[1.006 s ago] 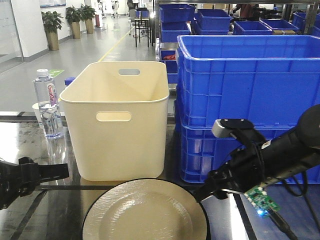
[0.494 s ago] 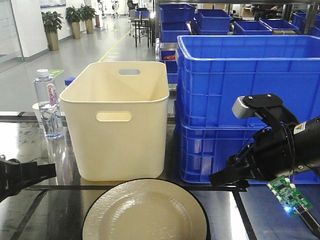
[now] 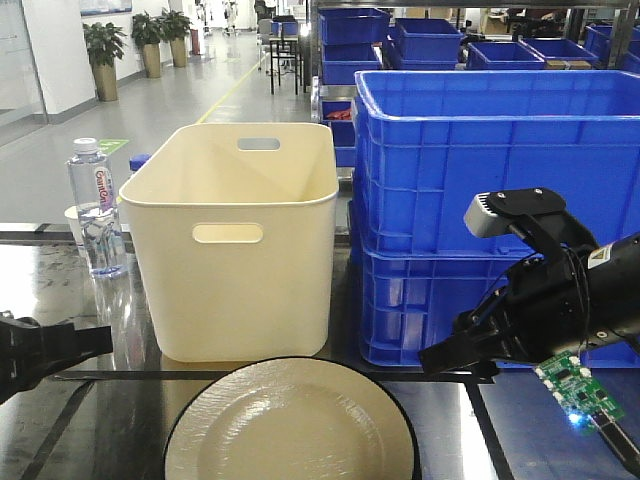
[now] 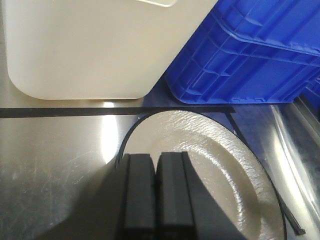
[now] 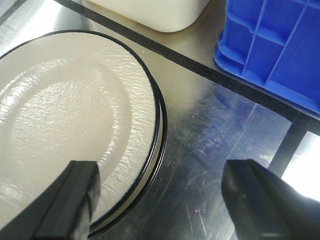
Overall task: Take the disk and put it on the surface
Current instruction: 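Open both grippers and withdraw them from the plate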
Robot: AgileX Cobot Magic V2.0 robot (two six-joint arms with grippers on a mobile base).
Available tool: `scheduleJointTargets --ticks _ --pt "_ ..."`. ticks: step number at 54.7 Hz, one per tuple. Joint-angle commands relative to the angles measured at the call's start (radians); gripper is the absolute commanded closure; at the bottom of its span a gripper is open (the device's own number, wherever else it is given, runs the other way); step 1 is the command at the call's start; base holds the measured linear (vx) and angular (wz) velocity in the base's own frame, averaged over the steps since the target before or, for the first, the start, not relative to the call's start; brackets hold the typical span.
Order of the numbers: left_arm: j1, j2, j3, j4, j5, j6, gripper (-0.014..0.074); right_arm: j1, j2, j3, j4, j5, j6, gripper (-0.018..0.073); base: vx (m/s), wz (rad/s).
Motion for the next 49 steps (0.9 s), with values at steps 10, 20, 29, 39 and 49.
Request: scheduleJointTargets --ticks 10,20,29,39,49 --pt "0.000 -0.022 -0.024 -0.039 -0.084 0.005 0.0603 -0.005 -0.034 -0.032 0.023 -0.043 -0.004 -0.0002 0.00 0.00" --pt "-0.003 -0.058 -0.015 0.067 -0.169 -0.005 0.0603 -0.005 -0.034 -0.032 0.022 -0.043 -0.004 -0.0002 0.00 0.00" --pt "-0.003 -0.222 0.125 0.248 -0.320 -0.146 0.0603 -0.005 -0.034 -0.032 0.022 -0.043 -0.004 -0.0002 0.00 0.00" --pt "-0.020 -0.482 0.409 0.620 -0.499 -0.368 0.0603 -0.005 -0.034 -0.032 0.022 -0.043 -0.004 -0.0002 0.00 0.00" --pt "-0.026 -0.739 0.681 0.859 -0.603 -0.494 0.0603 -0.005 -0.034 -0.032 0.022 -0.043 -0.004 -0.0002 0.00 0.00"
